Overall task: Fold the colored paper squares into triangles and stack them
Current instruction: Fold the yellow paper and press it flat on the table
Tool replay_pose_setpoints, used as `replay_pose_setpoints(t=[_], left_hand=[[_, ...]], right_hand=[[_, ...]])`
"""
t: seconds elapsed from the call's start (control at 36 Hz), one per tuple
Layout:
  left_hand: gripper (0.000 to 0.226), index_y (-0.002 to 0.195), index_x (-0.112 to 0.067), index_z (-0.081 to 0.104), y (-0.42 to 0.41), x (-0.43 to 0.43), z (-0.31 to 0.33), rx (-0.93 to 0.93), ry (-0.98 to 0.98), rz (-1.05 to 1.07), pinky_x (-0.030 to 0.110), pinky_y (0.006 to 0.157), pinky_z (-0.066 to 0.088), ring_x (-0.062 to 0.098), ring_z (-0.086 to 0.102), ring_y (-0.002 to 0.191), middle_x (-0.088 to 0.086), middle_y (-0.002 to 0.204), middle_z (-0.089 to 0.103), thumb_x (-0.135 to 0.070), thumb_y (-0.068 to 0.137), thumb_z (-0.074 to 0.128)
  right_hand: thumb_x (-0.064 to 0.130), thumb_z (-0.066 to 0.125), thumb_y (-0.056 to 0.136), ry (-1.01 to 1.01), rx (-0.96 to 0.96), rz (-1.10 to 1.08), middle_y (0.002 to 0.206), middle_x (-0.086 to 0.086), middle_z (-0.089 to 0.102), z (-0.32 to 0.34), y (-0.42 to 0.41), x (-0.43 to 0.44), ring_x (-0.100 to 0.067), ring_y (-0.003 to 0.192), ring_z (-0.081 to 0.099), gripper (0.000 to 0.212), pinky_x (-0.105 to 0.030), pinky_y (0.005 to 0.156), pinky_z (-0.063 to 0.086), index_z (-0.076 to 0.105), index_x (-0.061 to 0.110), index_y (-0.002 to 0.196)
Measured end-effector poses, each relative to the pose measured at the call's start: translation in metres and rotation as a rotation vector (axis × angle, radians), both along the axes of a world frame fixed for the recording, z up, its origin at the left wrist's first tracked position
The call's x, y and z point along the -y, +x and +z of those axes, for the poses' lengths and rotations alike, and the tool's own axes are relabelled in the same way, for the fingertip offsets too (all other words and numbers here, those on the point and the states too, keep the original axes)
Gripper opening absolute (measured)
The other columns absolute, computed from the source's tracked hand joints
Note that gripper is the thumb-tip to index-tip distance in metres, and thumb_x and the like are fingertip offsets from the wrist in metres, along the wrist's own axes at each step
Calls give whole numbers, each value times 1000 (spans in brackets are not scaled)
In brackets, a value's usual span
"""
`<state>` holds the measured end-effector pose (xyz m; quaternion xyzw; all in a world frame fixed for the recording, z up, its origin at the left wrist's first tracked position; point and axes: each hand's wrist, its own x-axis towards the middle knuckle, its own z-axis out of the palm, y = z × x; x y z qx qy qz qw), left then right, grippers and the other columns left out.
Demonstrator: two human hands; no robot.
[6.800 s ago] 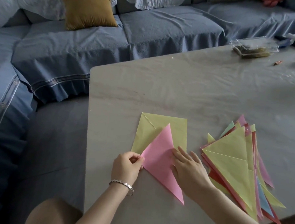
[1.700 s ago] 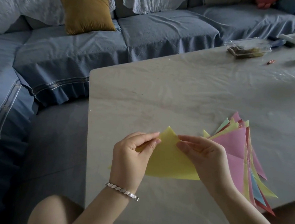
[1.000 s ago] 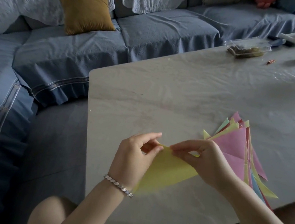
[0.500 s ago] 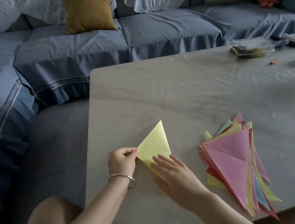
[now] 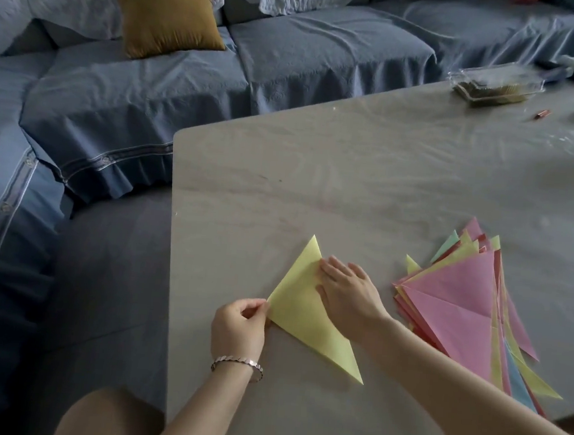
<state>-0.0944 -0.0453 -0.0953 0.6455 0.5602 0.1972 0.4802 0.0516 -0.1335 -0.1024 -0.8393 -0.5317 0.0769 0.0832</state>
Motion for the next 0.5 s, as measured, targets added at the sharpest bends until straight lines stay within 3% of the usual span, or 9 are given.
replay_pose_setpoints(t=[0.08, 0.25, 0.39, 0.5], left_hand=[[13, 68, -19, 67, 0, 0, -1, -14, 2, -9, 21, 55, 43, 14, 63, 62, -2, 62, 67, -13, 80, 67], [4, 80, -13, 71, -1, -1, -1, -2, -21, -3, 23, 63, 43, 19, 65, 71, 5, 74, 70, -15, 80, 68], [4, 76, -15, 70, -1, 0, 0, -5, -12, -11, 22, 57, 43, 14, 63, 64, 2, 69, 69, -14, 79, 68], [4, 77, -16, 71, -1, 0, 1, 3, -35, -10, 23, 62, 45, 16, 65, 66, 1, 68, 69, -14, 79, 68]], right_hand=[[26, 27, 102, -44, 18, 12, 151, 1, 28, 3, 14, -19, -13, 142, 14, 43, -28, 112, 9, 34, 10, 141], [27, 26, 101, -92, 72, 11, 147, 7, 33, 6, 35, -42, -12, 140, 18, 40, -27, 108, 16, 39, 17, 138], [26, 27, 101, -146, -29, 45, 156, 12, 9, 8, 46, -36, -10, 143, 5, 48, -27, 110, 10, 17, 23, 148], [42, 35, 98, -230, -74, 100, 156, 10, -1, 9, 53, -25, -13, 143, -7, 61, -29, 112, 4, 7, 24, 149]])
